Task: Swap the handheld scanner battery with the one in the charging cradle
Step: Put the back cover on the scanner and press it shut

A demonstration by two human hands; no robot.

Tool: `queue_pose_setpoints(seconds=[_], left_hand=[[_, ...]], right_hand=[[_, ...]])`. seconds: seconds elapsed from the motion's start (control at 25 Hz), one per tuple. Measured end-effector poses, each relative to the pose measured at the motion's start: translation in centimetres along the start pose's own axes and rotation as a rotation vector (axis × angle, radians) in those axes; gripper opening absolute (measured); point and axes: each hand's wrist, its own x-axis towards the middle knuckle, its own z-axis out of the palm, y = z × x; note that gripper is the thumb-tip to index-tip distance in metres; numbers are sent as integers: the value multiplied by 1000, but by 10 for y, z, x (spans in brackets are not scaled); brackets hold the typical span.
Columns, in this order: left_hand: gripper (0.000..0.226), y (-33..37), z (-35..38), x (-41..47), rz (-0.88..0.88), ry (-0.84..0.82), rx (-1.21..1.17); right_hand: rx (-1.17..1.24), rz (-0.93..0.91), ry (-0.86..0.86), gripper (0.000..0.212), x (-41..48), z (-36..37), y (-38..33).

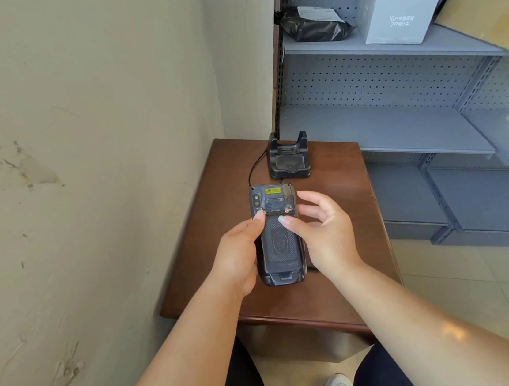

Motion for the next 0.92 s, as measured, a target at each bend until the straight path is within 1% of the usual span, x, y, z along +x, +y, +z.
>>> queue_pose_setpoints(seconds=[0.12,0.24,0.4,0.6,0.72,0.92], left_hand=[[21,2,-1,-1,7,32,54],[20,5,-2,0,14,95,99],[21,7,-1,1,27,138,146],[26,10,2,3,47,190,198],[32,10,3,4,55,195,188],[23,7,1,4,-15,152,118]], right_hand=[[-35,33,-1,63,1,-1,-2],[-74,39,-20,66,1,0,-4],[-111,37,-44,60,0,-1,-2],[-169,-24,-87,39,-4,-1,0],[-182,-23,-85,39,-5,-1,1],[-162,22,-70,36,-6,-2,-2]])
